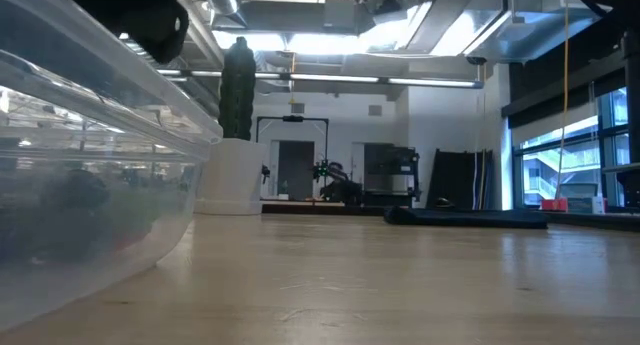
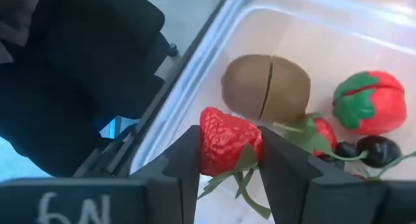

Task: Pick and placing Produce into tupperware
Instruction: Put the strawberry in the transparent bin, then put the blueberry in the transparent bin

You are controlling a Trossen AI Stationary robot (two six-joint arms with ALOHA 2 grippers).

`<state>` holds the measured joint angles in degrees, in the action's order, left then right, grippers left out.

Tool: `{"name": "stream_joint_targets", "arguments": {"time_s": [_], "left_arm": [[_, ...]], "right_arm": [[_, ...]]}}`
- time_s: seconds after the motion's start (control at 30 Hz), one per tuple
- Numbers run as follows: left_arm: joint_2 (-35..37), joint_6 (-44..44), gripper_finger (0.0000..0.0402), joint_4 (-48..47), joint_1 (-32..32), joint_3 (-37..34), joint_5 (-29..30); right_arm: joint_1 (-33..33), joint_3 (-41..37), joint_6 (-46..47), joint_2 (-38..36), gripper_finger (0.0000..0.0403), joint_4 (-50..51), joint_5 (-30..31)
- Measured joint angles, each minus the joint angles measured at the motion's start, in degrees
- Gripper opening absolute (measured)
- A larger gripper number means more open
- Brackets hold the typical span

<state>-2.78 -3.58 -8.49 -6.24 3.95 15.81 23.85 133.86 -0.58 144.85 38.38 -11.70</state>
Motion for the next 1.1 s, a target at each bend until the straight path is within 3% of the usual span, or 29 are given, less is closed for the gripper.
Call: {"name": "stream_joint_targets", "arguments": {"time_s": [0.73,0.93,1.1], "left_arm": [[0.01,0.01,0.013,0.0,-0.01,0.0,0.0],[0.0,0.0,0.013,0.0,0.0,0.0,0.0],[-0.01,0.01,0.013,0.0,0.0,0.0,-0.02]], "right_arm": [[-2.16,0.0,3.21,-0.43,0.0246,3.49,0.09],[-2.97,0.0,1.75,-5.69,0.0252,6.46,-0.13],[-2.75,0.0,1.12,-11.1,0.0253,15.99,2.72]]}}
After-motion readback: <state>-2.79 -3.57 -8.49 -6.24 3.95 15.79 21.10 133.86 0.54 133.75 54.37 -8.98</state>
